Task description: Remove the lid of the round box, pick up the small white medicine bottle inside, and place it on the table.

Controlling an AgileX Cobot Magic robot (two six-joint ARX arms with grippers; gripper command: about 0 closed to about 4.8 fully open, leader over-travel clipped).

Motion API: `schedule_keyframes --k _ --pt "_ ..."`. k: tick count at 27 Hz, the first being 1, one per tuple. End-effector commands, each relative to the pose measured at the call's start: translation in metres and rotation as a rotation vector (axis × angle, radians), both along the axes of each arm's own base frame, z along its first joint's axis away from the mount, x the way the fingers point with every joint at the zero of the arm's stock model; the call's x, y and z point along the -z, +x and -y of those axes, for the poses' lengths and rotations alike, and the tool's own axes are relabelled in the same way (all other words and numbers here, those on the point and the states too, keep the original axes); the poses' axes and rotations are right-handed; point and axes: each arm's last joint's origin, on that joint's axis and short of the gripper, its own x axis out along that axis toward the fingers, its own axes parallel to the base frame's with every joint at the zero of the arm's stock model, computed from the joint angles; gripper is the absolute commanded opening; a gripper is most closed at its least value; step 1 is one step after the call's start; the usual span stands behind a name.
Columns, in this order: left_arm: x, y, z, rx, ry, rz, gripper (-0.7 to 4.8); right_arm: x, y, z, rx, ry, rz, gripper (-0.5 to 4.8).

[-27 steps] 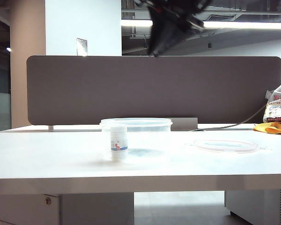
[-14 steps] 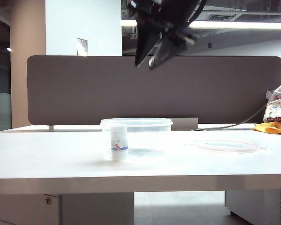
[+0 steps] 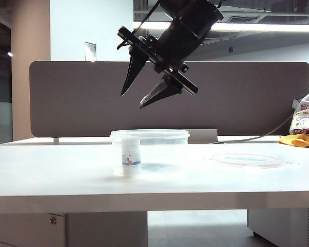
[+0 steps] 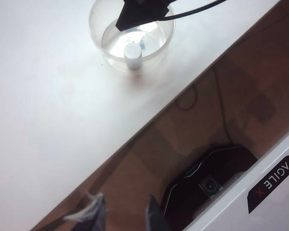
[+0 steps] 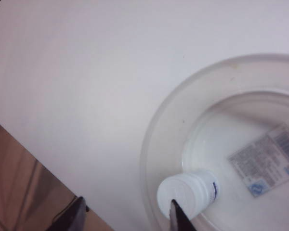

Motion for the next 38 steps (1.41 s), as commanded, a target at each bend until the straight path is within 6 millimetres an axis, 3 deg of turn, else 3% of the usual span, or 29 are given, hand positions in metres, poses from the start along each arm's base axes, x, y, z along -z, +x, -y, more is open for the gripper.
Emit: schedule_keyframes --k 1,7,22,30,38 --pt "-0.002 -0.005 -0.003 -0.015 -0.018 0.007 1.11 0.004 0.002 -0.002 0.053 0.024 -0.067 2.59" --pt "-0.003 -0.009 -0.005 -0.015 -0.025 0.02 1.11 0.025 0.003 -0.004 0.116 -0.008 -0.215 2.74" --pt "-0.007 -0.02 -0.012 -0.014 -0.045 0.053 1.11 0.035 0.005 -0.004 0.256 -0.035 -0.289 2.74" --pt "-0.007 -0.02 -0.012 -0.011 -0.044 0.054 1.11 0.052 0.0 -0.025 0.217 -0.035 -0.319 2.74" --pt "-0.008 -0.024 -0.014 -0.011 -0.05 0.065 1.11 0.056 0.002 -0.027 0.238 -0.033 -0.309 2.29"
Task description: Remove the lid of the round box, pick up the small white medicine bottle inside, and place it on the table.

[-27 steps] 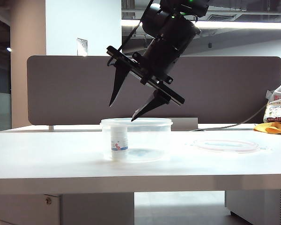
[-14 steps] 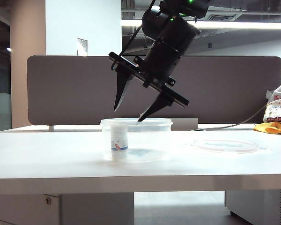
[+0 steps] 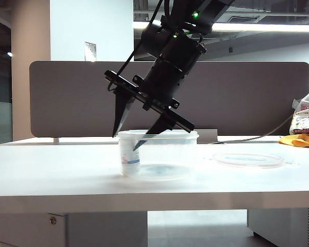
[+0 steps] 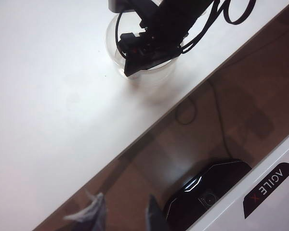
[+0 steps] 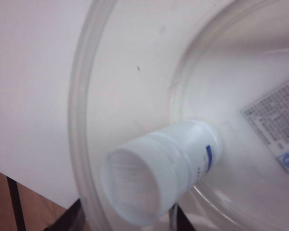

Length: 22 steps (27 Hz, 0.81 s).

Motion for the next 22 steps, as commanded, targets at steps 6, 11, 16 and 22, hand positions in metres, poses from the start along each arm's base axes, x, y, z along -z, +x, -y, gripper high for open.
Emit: schedule_keyframes --k 6,11,16,22 --pt "0.0 -0.001 0.0 0.001 -0.003 0.003 1.11 -0.005 0.013 0.007 0.027 0.036 0.072 2.29" --pt "-0.001 0.0 0.0 0.001 -0.004 0.007 1.11 -0.009 0.019 0.002 0.028 0.104 0.131 2.28" --pt "-0.001 0.0 0.0 0.0 -0.003 0.009 1.11 0.0 0.022 -0.001 0.021 0.121 0.109 1.98" --pt "-0.003 0.002 0.002 0.0 -0.022 0.039 1.11 -0.005 0.022 -0.008 0.012 0.219 0.098 1.98"
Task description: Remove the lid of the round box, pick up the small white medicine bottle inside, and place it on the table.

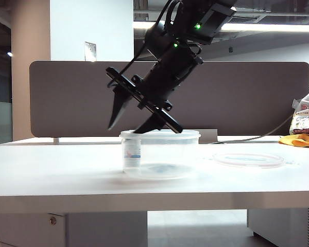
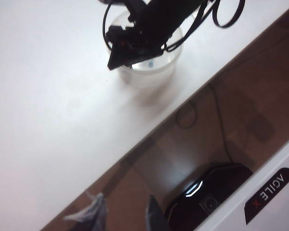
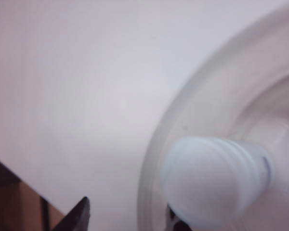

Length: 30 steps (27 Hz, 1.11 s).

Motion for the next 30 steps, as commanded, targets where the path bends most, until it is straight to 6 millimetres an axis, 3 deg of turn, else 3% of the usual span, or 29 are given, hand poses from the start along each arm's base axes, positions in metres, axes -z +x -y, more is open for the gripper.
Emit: schedule_keyframes --k 1,8,11,15,17,21,22,26,30 --pt "-0.002 0.001 0.001 -0.001 -0.012 0.024 1.11 -0.008 0.0 -0.007 -0.002 0.078 0.013 1.98" --pt "-0.002 0.001 0.001 -0.002 -0.014 0.024 1.11 -0.007 0.005 -0.011 0.003 0.11 0.06 1.96" --pt "-0.002 0.001 0.001 -0.002 -0.014 0.024 1.11 -0.001 0.009 -0.012 0.002 0.122 0.071 1.51" --pt "-0.002 0.001 0.001 -0.001 -0.012 0.025 1.11 -0.009 0.017 -0.008 -0.012 0.176 0.111 1.42" --pt "-0.002 0.001 0.001 -0.001 -0.014 0.027 1.11 -0.022 0.024 -0.005 -0.049 0.231 0.137 0.84" --pt "-0.002 0.001 0.001 -0.001 -0.014 0.027 1.11 -0.044 0.028 -0.007 -0.119 0.271 0.224 0.52" --pt "-0.002 0.001 0.001 -0.001 -0.014 0.027 1.11 -0.054 0.03 -0.008 -0.163 0.283 0.281 -0.11" --pt "-0.004 0.003 0.002 -0.002 -0.024 0.044 1.11 -0.067 0.031 -0.005 -0.233 0.211 0.379 -0.09" --pt "-0.004 0.003 0.002 -0.003 -0.03 0.051 1.11 -0.069 0.028 0.003 -0.273 -0.046 0.443 -0.09"
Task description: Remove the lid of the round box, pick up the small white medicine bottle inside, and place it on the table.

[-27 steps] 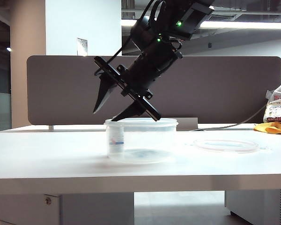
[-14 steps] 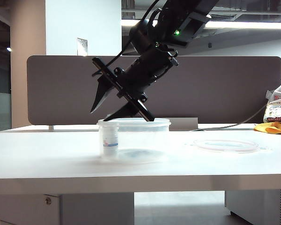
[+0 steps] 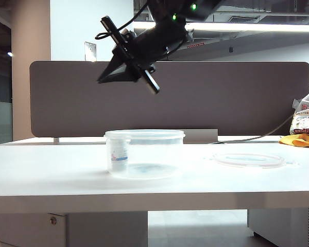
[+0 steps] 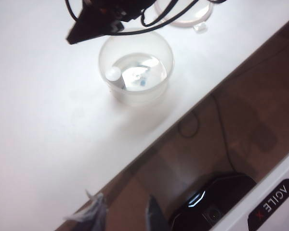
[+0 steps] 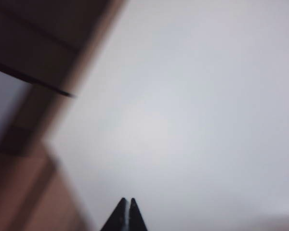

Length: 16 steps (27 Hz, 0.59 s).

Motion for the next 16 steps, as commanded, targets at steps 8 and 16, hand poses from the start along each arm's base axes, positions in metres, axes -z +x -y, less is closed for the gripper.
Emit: schedule_keyframes --k 8,16 --pt "-0.003 0.002 0.001 -0.007 -0.015 0.032 1.11 0.009 -0.01 0.02 -0.015 -0.524 0.168 -0.09" --pt "-0.003 0.004 0.001 -0.024 -0.006 0.038 1.11 0.012 -0.008 0.024 -0.007 -0.686 0.262 -0.09"
